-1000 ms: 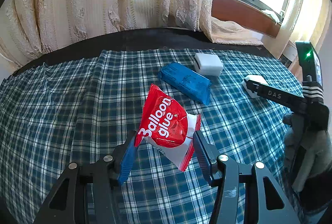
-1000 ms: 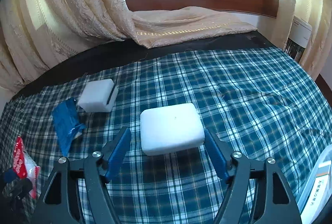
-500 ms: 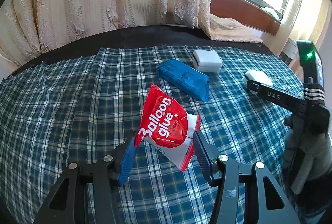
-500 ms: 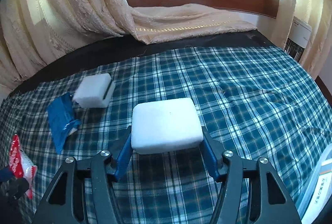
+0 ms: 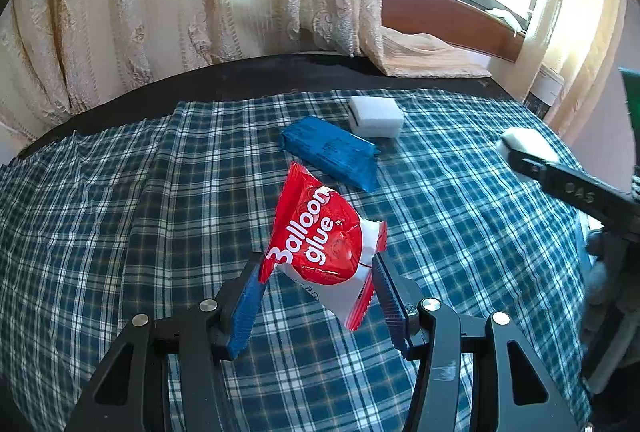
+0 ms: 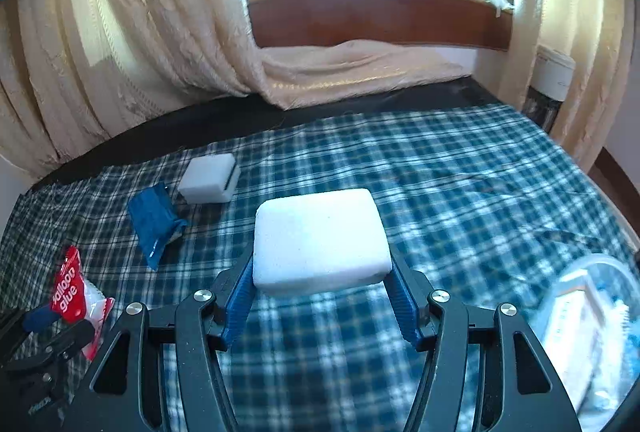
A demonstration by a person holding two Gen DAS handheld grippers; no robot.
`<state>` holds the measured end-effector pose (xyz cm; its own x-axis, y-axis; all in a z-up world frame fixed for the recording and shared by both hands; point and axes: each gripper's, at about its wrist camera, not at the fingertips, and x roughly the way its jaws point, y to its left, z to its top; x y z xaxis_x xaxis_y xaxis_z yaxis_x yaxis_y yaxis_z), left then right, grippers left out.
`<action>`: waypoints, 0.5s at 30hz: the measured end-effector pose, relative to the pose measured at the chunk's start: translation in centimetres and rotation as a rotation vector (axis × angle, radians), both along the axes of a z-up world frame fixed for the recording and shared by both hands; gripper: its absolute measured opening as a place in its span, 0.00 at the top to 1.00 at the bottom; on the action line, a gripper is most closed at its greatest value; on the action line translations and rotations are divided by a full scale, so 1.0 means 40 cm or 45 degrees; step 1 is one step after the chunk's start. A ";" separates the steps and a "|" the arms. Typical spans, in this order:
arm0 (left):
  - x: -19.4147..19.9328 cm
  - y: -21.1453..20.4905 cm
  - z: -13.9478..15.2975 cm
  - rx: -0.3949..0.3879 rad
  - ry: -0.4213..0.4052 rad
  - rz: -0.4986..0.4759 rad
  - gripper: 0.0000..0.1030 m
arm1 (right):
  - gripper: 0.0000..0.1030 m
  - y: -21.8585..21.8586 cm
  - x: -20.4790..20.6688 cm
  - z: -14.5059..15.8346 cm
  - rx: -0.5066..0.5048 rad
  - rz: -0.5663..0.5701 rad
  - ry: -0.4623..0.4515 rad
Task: Organize objects
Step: 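Carry the glue packet and white charger toward the clear bowl with both grippers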
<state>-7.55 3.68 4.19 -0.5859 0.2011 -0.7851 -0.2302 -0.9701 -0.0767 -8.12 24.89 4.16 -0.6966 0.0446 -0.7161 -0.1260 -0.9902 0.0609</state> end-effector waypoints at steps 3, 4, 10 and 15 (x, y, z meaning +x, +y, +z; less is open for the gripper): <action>0.005 0.009 0.000 -0.002 0.002 -0.014 0.45 | 0.41 0.046 0.034 0.023 -0.014 -0.042 0.013; 0.007 0.012 0.001 -0.002 0.003 -0.018 0.45 | 0.41 0.057 0.042 0.028 -0.015 -0.054 0.015; 0.018 0.029 0.004 0.001 0.008 -0.042 0.45 | 0.41 0.161 0.112 0.063 -0.011 -0.165 0.046; 0.031 0.048 0.004 -0.011 0.014 -0.065 0.45 | 0.41 0.273 0.159 0.090 0.000 -0.295 0.064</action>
